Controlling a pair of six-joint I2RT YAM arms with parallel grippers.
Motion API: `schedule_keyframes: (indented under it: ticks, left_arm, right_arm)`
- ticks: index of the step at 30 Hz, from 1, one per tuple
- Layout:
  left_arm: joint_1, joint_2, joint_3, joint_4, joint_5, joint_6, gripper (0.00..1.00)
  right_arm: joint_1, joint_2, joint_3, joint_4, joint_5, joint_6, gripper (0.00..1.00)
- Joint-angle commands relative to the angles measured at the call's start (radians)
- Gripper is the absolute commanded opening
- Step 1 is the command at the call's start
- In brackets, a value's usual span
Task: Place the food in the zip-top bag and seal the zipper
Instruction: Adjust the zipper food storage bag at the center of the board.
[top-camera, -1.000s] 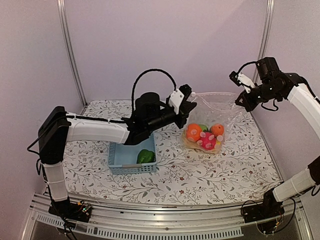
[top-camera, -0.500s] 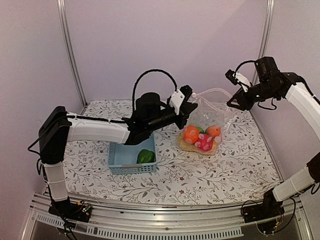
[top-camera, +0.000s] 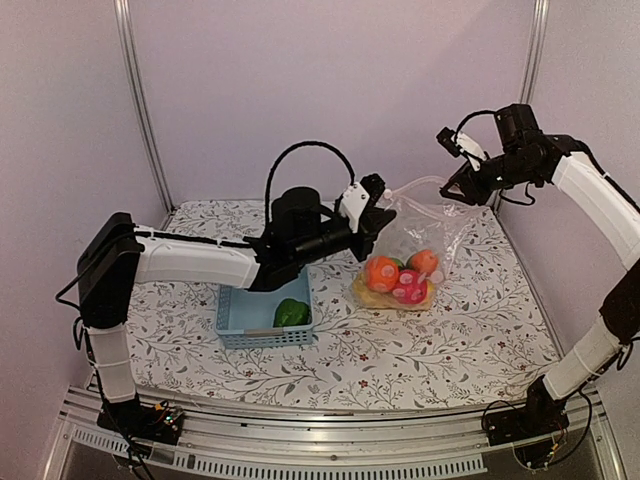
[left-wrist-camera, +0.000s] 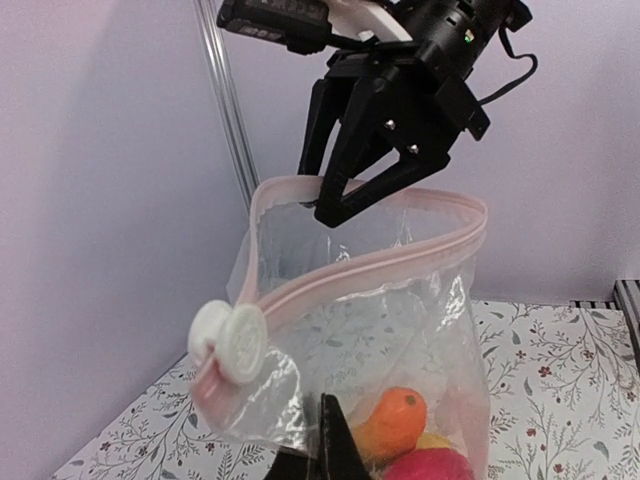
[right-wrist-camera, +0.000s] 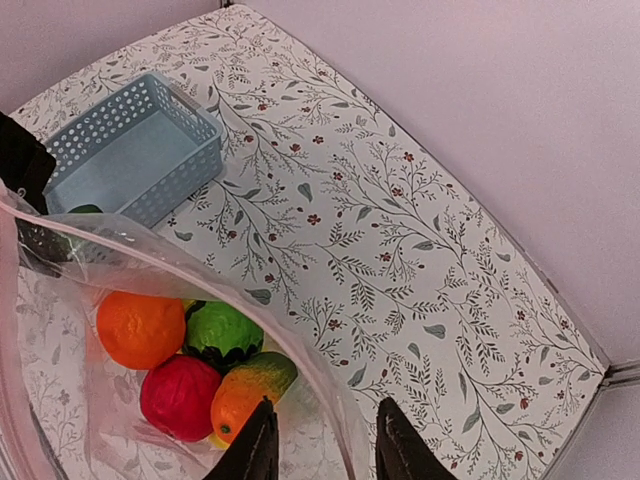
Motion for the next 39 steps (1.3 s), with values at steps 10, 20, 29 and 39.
schedule_keyframes:
  ticks: [10, 20, 29, 39]
  left_arm:
    - [0.027, -0.018, 0.017, 0.014, -0.083, 0.021, 0.1]
    - [0.04, -0.055, 0.029, -0.058, -0.247, 0.007, 0.64]
    - [0.039, -0.226, -0.087, -0.488, -0.317, -0.15, 0.65]
    - [0.04, -0.296, -0.093, -1.02, -0.397, -0.279, 0.67]
  right_arm:
    - [0.003, 0.059, 0.083, 0.019, 0.029, 0.0, 0.0]
    - [-0.077, 0.113, 0.25, 0.063, 0.082, 0.11, 0.0]
    - [-0.074, -0.028, -0.148, 0.153, 0.027, 0.124, 0.0]
    - [-0.06, -0.161, -0.281, 0.209, -0.057, 0.128, 0.0]
